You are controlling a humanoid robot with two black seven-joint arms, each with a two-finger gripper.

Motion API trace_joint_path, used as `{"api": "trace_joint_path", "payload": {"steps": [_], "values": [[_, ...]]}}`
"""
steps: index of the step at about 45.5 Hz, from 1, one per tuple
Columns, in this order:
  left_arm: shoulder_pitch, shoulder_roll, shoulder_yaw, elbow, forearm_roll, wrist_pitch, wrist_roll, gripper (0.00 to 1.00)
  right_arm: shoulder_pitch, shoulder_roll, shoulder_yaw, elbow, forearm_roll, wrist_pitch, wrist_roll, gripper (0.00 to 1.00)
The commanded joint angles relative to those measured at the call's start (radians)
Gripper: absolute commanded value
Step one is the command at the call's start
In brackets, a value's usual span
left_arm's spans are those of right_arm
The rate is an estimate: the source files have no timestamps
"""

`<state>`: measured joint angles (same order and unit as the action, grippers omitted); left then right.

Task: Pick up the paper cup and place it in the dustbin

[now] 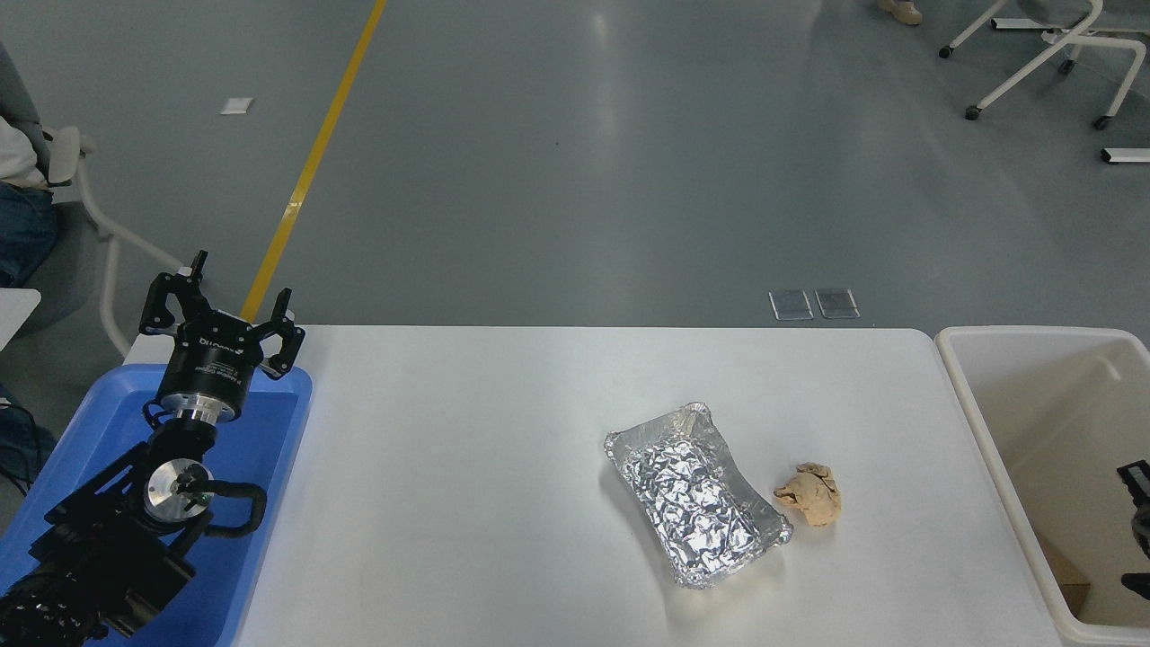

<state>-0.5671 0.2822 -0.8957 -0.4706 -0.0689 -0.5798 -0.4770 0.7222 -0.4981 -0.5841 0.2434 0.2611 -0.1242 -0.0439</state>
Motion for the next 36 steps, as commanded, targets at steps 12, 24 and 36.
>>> {"api": "trace_joint_path", "payload": {"steps": [12,24,36], "values": [[0.0,0.0,0.001,0.0,0.0,0.0,0.0,0.99,0.618,0.076,-0.396,0.332,-0.025,0.043,-0.002,1.0],[0.0,0.0,0.001,0.0,0.0,0.0,0.0,0.99,0.899,0.167,-0.456,0.398,-0.062,0.349,-0.013,1.0],[0.0,0.0,0.001,0.001,0.0,0.0,0.0,0.99,1.216,0.159,-0.48,0.784,-0.172,0.442,-0.013,1.0]]}}
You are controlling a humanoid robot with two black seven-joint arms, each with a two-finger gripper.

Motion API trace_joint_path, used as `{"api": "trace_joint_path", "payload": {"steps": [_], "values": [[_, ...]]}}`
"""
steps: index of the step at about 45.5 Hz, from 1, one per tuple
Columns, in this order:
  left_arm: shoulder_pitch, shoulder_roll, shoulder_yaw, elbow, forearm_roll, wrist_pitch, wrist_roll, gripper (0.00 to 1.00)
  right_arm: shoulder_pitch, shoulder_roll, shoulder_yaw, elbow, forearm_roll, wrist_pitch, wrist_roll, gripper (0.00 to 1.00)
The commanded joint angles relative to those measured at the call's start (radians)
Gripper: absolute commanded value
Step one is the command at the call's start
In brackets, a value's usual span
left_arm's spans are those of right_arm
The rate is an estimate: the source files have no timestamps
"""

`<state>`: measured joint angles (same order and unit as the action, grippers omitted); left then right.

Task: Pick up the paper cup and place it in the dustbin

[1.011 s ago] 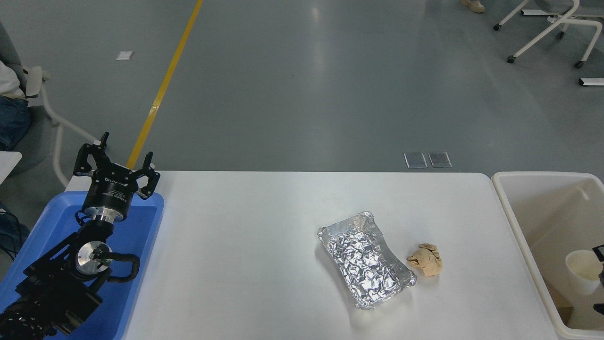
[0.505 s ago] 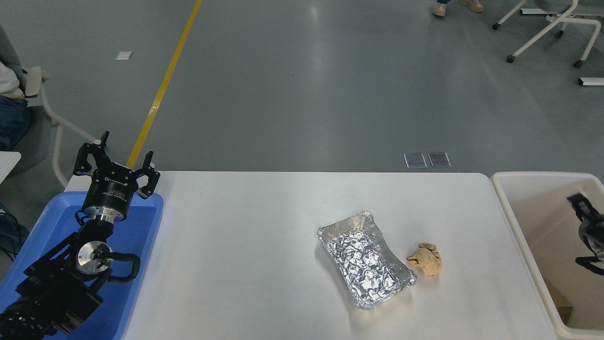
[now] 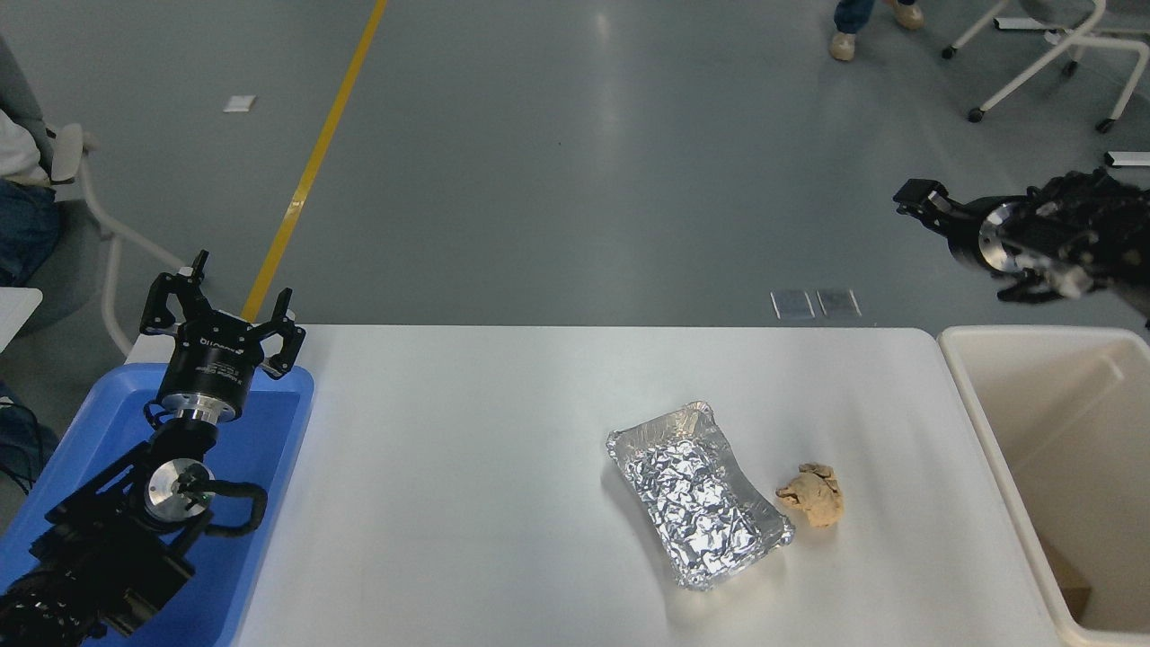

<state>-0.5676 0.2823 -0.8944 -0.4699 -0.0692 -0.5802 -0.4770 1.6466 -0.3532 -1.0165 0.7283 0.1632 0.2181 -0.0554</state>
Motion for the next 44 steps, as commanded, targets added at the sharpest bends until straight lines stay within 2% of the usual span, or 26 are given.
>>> {"api": "trace_joint_path", "payload": {"steps": [1,12,19,27,44], "values": [[0.0,0.0,0.0,0.0,0.0,0.0,0.0,0.99,0.321,0.014,-0.054,0.341,-0.074,0.099,-0.001,1.0],[0.0,0.0,0.0,0.0,0.0,0.002,0.0,0.99,0.585,0.049,-0.1,0.744,-0.076,0.115,-0.032,1.0],[0.002,0.0,0.0,0.0,0.0,0.002,0.0,0.99,0.673,0.053,-0.103,0.862,-0.074,0.234,-0.032,1.0],[0.002,0.0,0.0,0.0,0.0,0.002,0.0,0.99,0.691,0.085,-0.126,0.893,-0.077,0.348,-0.041,1.0],[0.002,0.0,0.0,0.0,0.0,0.002,0.002,0.99,0.69,0.105,-0.14,0.89,-0.09,0.353,-0.046,1.0]]}}
